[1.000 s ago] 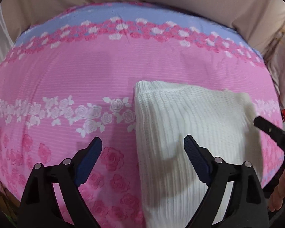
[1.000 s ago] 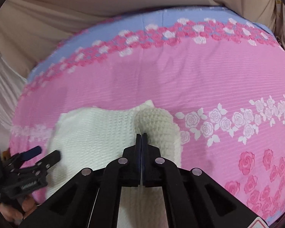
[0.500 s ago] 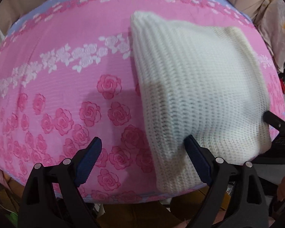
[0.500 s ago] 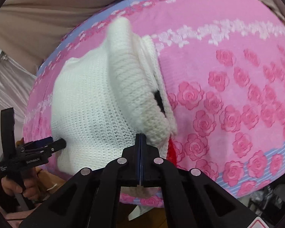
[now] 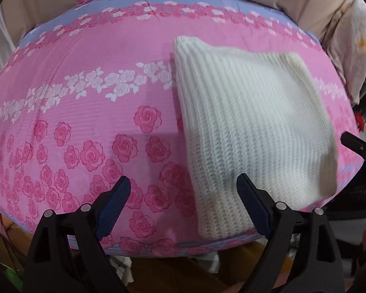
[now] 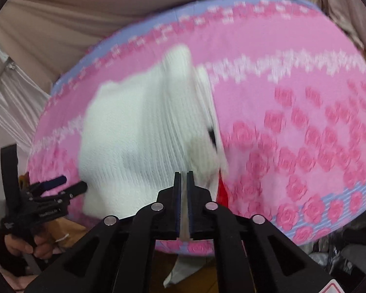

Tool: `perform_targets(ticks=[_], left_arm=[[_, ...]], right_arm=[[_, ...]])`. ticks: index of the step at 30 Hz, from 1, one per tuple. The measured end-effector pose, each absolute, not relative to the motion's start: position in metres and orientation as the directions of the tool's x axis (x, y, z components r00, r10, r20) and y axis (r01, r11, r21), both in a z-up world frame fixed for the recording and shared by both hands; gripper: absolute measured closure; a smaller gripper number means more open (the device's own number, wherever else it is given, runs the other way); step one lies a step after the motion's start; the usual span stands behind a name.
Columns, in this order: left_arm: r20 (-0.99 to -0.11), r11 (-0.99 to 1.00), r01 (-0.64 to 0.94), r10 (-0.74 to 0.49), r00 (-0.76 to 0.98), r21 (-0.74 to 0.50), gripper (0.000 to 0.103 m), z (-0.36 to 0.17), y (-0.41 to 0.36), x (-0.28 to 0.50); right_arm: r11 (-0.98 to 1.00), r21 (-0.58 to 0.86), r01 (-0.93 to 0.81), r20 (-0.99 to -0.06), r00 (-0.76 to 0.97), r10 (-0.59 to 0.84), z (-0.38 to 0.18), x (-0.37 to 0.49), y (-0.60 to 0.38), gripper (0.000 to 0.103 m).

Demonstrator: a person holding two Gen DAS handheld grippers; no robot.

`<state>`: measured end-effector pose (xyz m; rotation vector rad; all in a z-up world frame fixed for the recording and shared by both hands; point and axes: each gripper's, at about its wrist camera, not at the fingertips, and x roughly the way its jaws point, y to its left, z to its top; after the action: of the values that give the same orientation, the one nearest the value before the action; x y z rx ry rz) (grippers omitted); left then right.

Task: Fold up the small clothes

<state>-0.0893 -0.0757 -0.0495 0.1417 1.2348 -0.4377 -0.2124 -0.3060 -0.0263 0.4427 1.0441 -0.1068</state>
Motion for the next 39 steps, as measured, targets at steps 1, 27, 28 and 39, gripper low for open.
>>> perform_targets(ticks=[1,27,28,39], left_arm=[[-0.931,0.908,0.396,-0.257,0.259,-0.14,0.017,-0.047,-0.078,-0.085],[-0.952,0.924,0.381,-0.129,0.276,-0.015,0.016,-0.061,-0.095,-0.088],[-0.954,0.924,0.383,-0.12,0.273,-0.007,0.016,-0.062,-0.095,-0.089],[-0.946,0.92,0.392,-0.116,0.302,0.012,0.016,-0.054,-0.098,-0.093]], right_arm=[[0.915,0.29,0.281,-0.847,0.52,0.109,-0.017,-0.205,-0.305,0.092],[0.952,0.225,0.206,-0.872,0.479,0.102,-0.045,-0.192,-0.294,0.091],[0.958,0.185,0.219,-0.895,0.44,0.072,-0.064,-0.191,-0.294,0.098],[0.94,0.198,0.279,-0.904,0.423,0.065,-0.07,-0.2,-0.308,0.103]])
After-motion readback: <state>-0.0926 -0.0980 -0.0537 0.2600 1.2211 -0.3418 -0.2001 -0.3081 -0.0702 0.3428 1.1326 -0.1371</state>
